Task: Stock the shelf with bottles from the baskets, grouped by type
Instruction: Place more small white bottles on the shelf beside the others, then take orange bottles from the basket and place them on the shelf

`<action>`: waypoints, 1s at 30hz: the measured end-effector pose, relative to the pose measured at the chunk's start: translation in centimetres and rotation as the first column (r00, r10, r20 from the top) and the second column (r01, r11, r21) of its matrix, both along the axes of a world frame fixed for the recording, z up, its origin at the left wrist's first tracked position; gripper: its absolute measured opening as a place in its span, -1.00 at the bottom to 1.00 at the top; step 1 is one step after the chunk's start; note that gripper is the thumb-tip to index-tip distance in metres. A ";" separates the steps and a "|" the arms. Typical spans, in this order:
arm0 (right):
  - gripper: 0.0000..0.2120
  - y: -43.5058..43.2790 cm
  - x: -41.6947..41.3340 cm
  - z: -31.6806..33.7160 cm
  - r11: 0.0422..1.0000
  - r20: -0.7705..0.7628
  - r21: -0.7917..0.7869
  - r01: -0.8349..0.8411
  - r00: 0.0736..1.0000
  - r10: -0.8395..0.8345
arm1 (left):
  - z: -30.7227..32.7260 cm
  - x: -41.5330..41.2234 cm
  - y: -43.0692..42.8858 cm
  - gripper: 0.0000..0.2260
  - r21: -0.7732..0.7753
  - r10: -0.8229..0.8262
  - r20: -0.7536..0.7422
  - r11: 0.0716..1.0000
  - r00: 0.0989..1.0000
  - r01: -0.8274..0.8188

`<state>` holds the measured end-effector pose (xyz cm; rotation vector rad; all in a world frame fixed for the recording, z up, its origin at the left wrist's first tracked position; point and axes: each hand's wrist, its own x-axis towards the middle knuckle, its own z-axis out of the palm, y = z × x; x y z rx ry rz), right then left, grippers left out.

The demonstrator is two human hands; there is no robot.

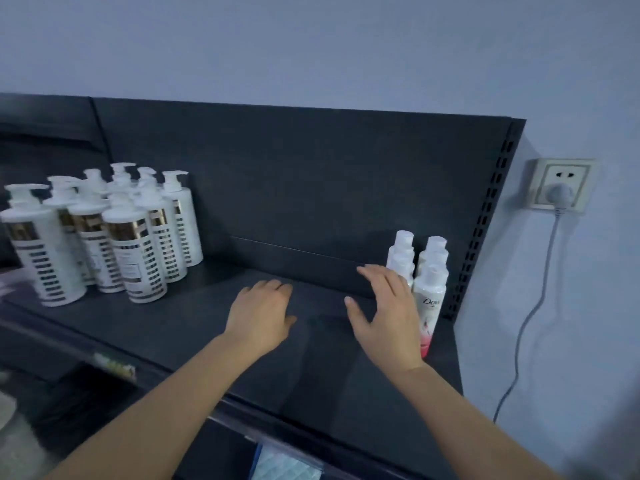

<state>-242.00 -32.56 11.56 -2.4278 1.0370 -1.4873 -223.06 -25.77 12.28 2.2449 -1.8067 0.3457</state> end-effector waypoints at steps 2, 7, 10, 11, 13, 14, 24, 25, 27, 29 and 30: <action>-0.60 0.7 1.7 -0.3 0.996 -0.110 0.058 -0.072 0.991 0.078 | 0.2 1.7 2.3 -0.59 0.026 0.096 0.064 0.995 0.993 -0.098; -0.50 2.3 5.8 -0.5 0.961 -0.395 0.208 -0.180 0.884 0.251 | 0.2 5.3 8.5 -0.52 0.074 0.302 0.144 0.946 0.942 -0.315; -0.45 3.8 8.6 -0.3 0.941 -0.480 0.263 -0.213 0.817 0.319 | 0.3 7.4 12.1 -0.54 0.080 0.396 0.171 0.907 0.902 -0.413; -0.44 4.4 9.6 -0.2 0.937 -0.504 0.273 -0.220 0.796 0.334 | 0.5 8.1 13.3 -0.54 0.083 0.424 0.173 0.893 0.889 -0.442; -0.43 5.7 11.7 0.1 0.929 -0.551 0.284 -0.236 0.753 0.359 | 0.6 9.4 15.6 -0.53 0.089 0.477 0.167 0.864 0.863 -0.495; -0.44 6.4 12.8 0.2 0.926 -0.569 0.285 -0.248 0.734 0.371 | 0.6 10.1 16.7 -0.54 0.090 0.503 0.162 0.849 0.849 -0.521; -0.51 16.3 24.5 -0.2 0.866 -0.631 0.302 -0.399 0.597 0.496 | -0.2 18.6 28.9 -0.64 0.154 0.679 0.105 0.710 0.726 -0.687; -0.52 17.5 25.8 -0.4 0.859 -0.638 0.309 -0.409 0.581 0.506 | -0.3 19.6 30.3 -0.64 0.162 0.692 0.103 0.697 0.714 -0.699; -0.51 19.8 28.3 -0.7 0.845 -0.650 0.320 -0.428 0.550 0.524 | -0.7 21.6 33.0 -0.64 0.180 0.718 0.114 0.664 0.686 -0.725; -0.52 22.2 30.9 -0.9 0.834 -0.660 0.326 -0.444 0.525 0.537 | -1.0 23.6 35.8 -0.64 0.195 0.744 0.122 0.630 0.656 -0.751; -0.52 23.4 32.2 -1.0 0.829 -0.665 0.331 -0.450 0.512 0.543 | -1.2 24.6 37.2 -0.64 0.201 0.755 0.124 0.617 0.644 -0.761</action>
